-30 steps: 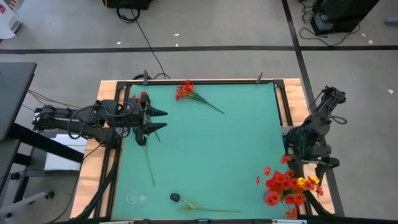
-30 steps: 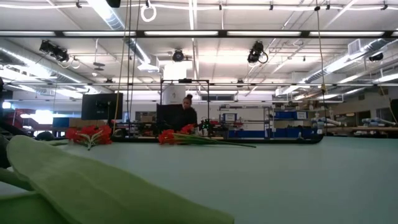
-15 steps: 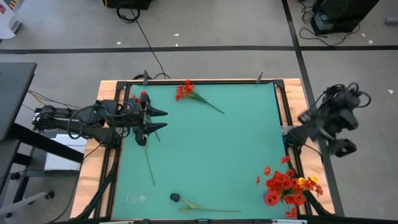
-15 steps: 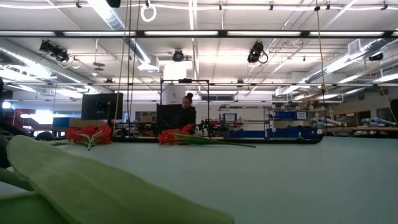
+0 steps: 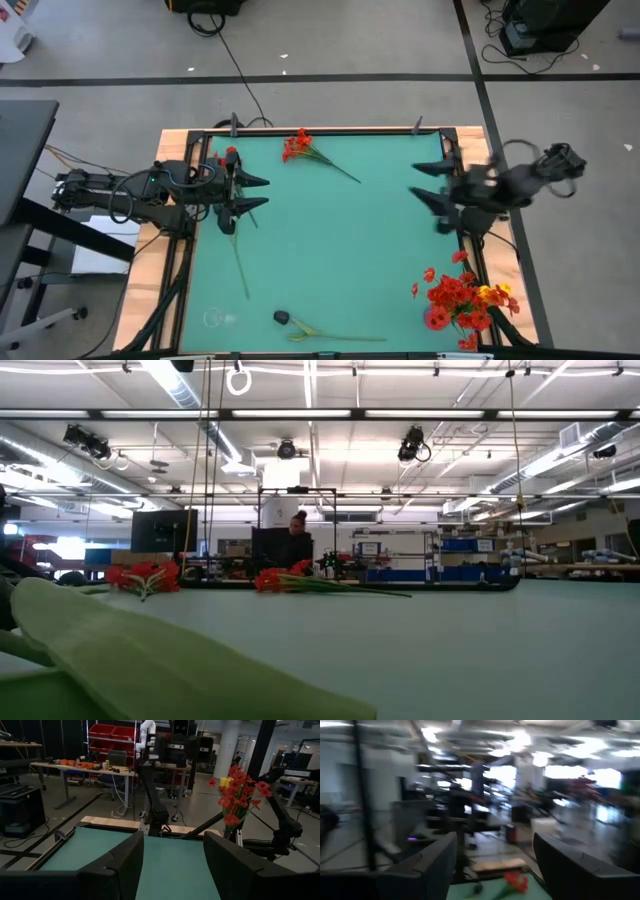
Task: Sort flowers into vase by color
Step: Put the right orange flowers into the transparent vase
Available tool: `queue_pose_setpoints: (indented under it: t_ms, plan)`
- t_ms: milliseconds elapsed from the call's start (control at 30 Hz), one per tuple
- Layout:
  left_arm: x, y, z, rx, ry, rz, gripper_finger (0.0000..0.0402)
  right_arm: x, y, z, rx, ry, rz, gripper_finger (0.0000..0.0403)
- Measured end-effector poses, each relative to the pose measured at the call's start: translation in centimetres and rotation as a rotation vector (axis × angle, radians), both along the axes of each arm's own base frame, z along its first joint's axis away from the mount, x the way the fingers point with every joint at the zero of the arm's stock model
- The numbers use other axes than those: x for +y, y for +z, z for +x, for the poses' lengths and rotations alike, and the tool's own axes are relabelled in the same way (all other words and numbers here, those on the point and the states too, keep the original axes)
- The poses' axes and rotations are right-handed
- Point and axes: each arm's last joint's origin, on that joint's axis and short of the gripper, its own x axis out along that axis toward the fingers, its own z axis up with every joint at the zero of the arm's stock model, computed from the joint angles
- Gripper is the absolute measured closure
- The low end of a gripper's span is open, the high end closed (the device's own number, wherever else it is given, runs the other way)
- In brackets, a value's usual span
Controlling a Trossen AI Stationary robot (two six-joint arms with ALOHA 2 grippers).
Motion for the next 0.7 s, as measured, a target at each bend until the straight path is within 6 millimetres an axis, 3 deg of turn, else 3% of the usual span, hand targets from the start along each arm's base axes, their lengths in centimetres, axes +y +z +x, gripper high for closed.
queue_pose_setpoints:
  t_ms: [167,300,700]
  plan:
    - [0.0,0.0,0.0,0.0,0.0,0.0,0.0189,-1.1,-2.2,5.3,0.058,-0.137,0.116,0.0133]
    - [0.0,0.0,0.0,0.0,0.0,0.0,0.0189,-3.0,-3.8,8.1,0.092,-0.205,0.197,0.0133]
    - [0.0,0.0,0.0,0.0,0.0,0.0,0.0189,-10.2,-9.2,13.2,0.223,-0.166,0.521,0.0133]
